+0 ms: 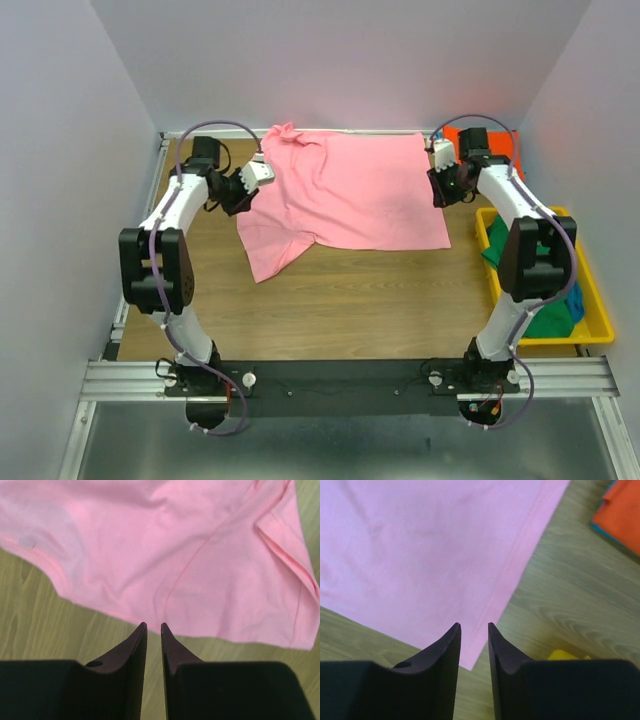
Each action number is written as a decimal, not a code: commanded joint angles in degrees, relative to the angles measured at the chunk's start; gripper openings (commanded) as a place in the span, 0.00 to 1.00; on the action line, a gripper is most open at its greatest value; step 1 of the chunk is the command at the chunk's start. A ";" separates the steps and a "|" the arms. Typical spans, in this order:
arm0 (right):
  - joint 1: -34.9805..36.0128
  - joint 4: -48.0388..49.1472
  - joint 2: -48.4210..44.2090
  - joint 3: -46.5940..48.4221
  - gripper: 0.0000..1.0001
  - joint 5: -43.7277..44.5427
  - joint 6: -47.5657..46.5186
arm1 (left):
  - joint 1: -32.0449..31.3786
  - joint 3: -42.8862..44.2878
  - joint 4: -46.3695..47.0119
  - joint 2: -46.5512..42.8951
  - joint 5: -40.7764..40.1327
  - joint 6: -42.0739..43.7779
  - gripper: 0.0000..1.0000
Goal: Fold and stack the t-shirts
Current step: Flatten the tshirt out
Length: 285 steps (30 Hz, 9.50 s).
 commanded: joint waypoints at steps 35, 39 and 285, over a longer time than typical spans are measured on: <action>3.42 -1.27 8.61 0.73 0.28 5.81 4.67 | -30.42 -15.61 5.16 -4.28 -6.99 -5.63 0.25; 3.42 -1.27 8.70 0.02 0.28 5.81 4.23 | -30.42 -15.69 2.35 -9.38 -5.05 -1.59 0.29; 6.33 -9.44 12.85 15.96 0.91 4.49 3.97 | -1.86 -4.76 1.39 2.50 -5.23 -30.86 0.54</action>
